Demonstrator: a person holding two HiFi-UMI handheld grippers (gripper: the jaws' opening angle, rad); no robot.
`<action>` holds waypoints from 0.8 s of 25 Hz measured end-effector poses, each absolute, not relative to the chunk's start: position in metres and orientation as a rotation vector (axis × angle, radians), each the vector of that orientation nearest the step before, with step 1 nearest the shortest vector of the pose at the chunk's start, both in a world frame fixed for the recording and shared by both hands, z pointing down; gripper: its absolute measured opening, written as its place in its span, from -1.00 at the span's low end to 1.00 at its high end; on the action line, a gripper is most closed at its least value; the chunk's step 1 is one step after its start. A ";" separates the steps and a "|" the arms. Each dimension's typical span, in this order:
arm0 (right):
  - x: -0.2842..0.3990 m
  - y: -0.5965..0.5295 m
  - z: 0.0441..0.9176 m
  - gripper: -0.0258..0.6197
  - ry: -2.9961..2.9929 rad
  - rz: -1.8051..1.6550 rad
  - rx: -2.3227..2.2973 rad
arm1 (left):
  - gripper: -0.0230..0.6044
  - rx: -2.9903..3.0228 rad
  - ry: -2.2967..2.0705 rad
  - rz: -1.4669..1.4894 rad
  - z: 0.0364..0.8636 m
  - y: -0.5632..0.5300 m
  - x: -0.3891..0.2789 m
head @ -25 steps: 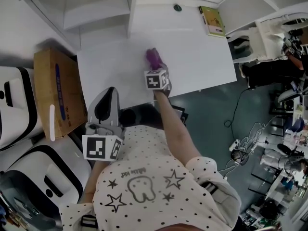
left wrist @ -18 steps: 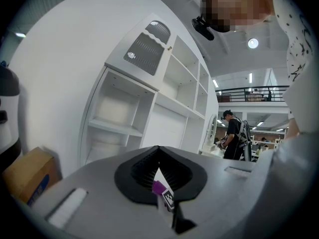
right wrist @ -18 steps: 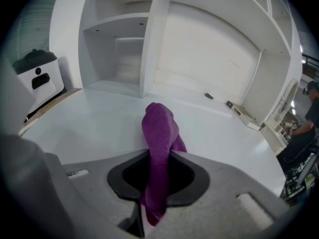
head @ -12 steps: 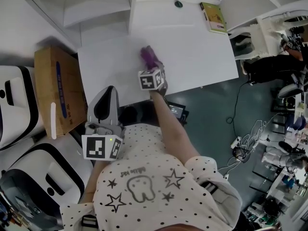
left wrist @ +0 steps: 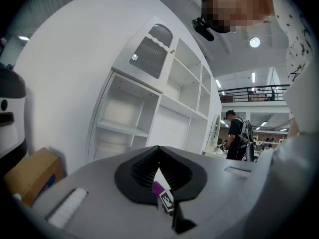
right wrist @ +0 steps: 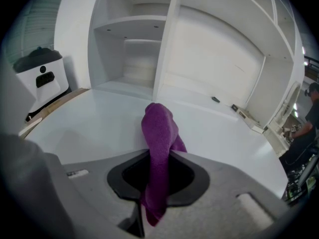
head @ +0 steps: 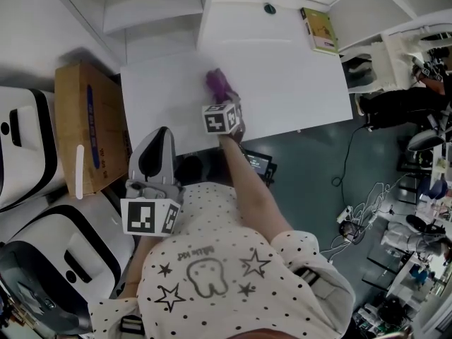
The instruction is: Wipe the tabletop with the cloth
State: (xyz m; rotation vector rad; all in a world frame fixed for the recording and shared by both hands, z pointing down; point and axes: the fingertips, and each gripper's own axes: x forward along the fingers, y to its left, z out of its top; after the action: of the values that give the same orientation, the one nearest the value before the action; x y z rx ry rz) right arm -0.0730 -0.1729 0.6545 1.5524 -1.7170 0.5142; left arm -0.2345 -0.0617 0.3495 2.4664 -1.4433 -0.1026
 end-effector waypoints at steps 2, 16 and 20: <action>-0.076 -0.174 0.655 -0.72 -1.725 0.513 1.544 | -0.95 2.460 -1.453 -0.102 0.350 -0.062 -0.235; -0.106 -0.166 0.655 -0.72 -1.792 0.540 1.490 | -0.95 2.422 -1.520 -0.117 0.349 -0.055 -0.251; -0.116 -0.164 0.654 -0.72 -1.809 0.551 1.476 | -0.95 2.412 -1.538 -0.115 0.349 -0.054 -0.256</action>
State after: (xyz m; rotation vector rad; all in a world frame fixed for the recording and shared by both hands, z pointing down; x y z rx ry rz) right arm -0.1164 -0.1644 0.6538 1.4761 -1.8095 0.5511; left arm -0.2556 -0.0538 0.3485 2.4124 -1.5375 -0.1151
